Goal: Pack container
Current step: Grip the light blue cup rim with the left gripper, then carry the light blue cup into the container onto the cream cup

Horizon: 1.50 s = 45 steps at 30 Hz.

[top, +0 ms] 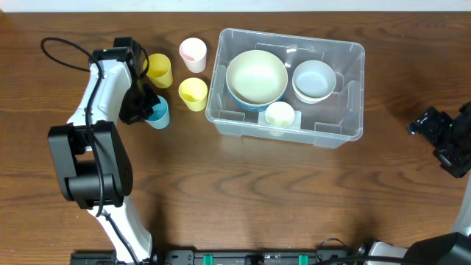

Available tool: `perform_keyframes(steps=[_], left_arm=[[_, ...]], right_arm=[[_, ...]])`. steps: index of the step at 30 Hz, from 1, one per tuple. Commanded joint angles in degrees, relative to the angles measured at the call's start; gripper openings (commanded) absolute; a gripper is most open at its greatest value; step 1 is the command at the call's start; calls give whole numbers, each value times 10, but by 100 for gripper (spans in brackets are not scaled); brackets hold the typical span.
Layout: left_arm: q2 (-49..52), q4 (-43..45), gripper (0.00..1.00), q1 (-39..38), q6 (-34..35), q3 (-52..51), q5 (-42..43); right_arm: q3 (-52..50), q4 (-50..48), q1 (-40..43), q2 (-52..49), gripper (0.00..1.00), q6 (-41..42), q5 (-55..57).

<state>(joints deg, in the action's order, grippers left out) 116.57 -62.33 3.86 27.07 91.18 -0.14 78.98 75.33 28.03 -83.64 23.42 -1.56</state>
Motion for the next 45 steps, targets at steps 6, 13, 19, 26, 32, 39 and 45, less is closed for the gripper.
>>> perform_keyframes(steps=[6, 13, 19, 26, 32, 39, 45], left_arm=[[-23, -75, 6, 1, -9, 77, 3], [-129, -111, 6, -17, -33, 155, 90], [-242, -89, 6, -112, -35, 170, 109], [-268, -25, 6, -293, -43, 169, 68], [-210, 12, 6, -393, -43, 169, 31], [-123, 22, 6, -416, -43, 169, 31], [-78, 19, 6, -416, -43, 169, 33]], right_arm=[[0, -1, 3, 0, 99, -8, 0], [0, -2, 3, 0, 99, -8, 0], [0, -1, 3, 0, 99, -8, 0], [0, -1, 3, 0, 99, -8, 0], [0, -1, 3, 0, 99, -8, 0], [0, -1, 3, 0, 99, -8, 0], [0, -1, 3, 0, 99, -8, 0]])
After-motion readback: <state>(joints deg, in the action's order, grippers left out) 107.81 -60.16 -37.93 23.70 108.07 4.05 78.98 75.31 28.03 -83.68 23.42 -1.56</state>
